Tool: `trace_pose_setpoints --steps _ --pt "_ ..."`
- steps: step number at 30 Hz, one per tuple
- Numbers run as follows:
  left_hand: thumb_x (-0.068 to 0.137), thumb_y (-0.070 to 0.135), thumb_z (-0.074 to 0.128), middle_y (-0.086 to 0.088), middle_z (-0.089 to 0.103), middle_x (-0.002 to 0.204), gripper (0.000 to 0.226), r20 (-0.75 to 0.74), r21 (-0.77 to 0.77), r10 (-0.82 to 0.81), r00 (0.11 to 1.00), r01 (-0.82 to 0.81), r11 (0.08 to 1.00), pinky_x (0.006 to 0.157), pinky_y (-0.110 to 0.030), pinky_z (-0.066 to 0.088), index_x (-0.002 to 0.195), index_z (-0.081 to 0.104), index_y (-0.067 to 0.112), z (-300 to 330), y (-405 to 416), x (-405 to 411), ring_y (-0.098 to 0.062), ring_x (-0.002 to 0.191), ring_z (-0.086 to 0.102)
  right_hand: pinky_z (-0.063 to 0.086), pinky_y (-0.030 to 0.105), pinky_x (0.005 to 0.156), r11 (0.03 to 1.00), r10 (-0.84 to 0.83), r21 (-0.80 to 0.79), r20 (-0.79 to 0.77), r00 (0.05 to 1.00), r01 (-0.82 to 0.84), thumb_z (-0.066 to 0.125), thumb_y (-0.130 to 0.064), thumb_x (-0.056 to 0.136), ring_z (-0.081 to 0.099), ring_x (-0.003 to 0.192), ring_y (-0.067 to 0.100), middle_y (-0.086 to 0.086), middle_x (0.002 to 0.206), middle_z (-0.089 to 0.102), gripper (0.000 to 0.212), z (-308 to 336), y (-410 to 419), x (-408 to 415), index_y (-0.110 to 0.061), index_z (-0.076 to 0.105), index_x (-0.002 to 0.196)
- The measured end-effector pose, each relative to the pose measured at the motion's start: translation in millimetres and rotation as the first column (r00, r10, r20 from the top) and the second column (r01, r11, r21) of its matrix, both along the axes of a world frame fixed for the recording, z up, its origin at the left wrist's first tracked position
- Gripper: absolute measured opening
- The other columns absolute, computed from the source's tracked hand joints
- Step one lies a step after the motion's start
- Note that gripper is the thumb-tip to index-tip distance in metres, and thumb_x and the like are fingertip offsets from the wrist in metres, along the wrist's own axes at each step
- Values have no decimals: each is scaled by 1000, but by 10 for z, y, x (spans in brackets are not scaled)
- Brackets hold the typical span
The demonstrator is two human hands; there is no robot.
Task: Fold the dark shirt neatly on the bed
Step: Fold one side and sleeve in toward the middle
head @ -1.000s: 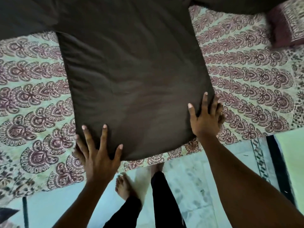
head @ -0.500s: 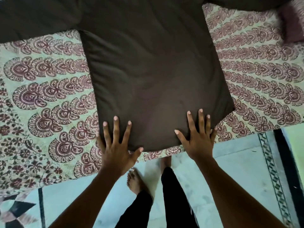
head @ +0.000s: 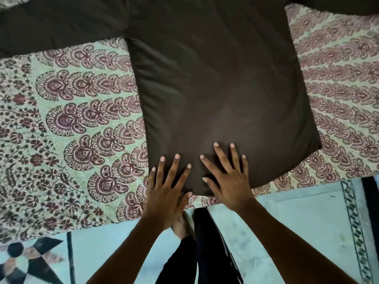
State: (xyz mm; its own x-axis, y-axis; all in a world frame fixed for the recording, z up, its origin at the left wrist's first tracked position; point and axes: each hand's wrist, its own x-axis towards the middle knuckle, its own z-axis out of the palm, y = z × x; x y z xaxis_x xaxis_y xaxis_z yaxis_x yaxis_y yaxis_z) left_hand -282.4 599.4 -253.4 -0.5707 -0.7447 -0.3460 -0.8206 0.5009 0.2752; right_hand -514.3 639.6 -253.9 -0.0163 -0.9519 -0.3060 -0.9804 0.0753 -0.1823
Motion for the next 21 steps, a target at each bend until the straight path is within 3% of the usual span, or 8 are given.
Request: trace_pose_setpoints --steps 3,6,8,11,15,17,19,21 --pt "109 49 37 1 13 175 56 -142 73 90 986 -80 994 128 -50 22 160 36 27 103 -16 62 -28 162 6 25 67 117 997 -74 -28 69 995 77 50 -55 102 12 160 38 -1 173 20 53 71 -3 80 -35 50 151" --pt "107 36 48 0 42 162 42 -298 152 291 909 -255 955 119 -38 40 146 53 18 329 -253 125 -21 151 39 38 58 109 987 -96 -116 158 983 115 56 -44 99 40 149 31 2 162 43 43 241 -321 197 -21 65 135" --pt "103 25 55 -5 58 145 34 -330 126 322 887 -297 947 105 -41 55 135 60 13 508 -491 180 -24 133 58 47 53 102 984 -101 -124 225 969 131 59 -41 97 55 136 28 4 152 53 39 403 -614 308 -18 69 128" --pt "101 20 56 -7 67 131 31 -283 133 407 868 -385 913 89 -40 60 130 62 14 811 -1004 368 -29 112 68 61 46 86 986 -126 -59 354 927 157 62 -36 95 73 108 30 6 133 67 37 748 -1192 550 -15 72 123" --pt "104 26 52 -8 68 125 28 -295 85 575 763 -579 811 86 -42 57 128 63 14 1011 -1676 688 -31 110 66 61 44 81 984 -178 112 468 865 142 64 -36 95 76 95 35 12 106 78 37 1081 -2051 935 -9 74 118" --pt "104 25 54 -8 68 125 27 -334 77 656 676 -674 734 86 -40 55 128 64 15 1016 -1996 904 -29 110 66 58 39 75 985 -167 124 493 854 121 66 -27 97 75 90 32 12 98 79 25 1122 -2435 1189 -7 74 109" --pt "103 25 53 -6 69 124 28 -354 60 707 612 -740 670 86 -40 56 126 65 15 991 -2290 1151 -29 108 66 45 31 65 988 -149 105 460 875 113 67 -20 97 73 84 27 9 90 77 14 1107 -2781 1456 -9 74 101" --pt "100 24 55 -5 69 122 28 -327 54 760 561 -792 608 83 -42 58 125 65 17 970 -2562 1463 -29 104 68 43 28 65 988 -155 75 478 864 135 68 -23 96 73 82 22 4 90 77 15 1064 -3099 1799 -11 75 101"
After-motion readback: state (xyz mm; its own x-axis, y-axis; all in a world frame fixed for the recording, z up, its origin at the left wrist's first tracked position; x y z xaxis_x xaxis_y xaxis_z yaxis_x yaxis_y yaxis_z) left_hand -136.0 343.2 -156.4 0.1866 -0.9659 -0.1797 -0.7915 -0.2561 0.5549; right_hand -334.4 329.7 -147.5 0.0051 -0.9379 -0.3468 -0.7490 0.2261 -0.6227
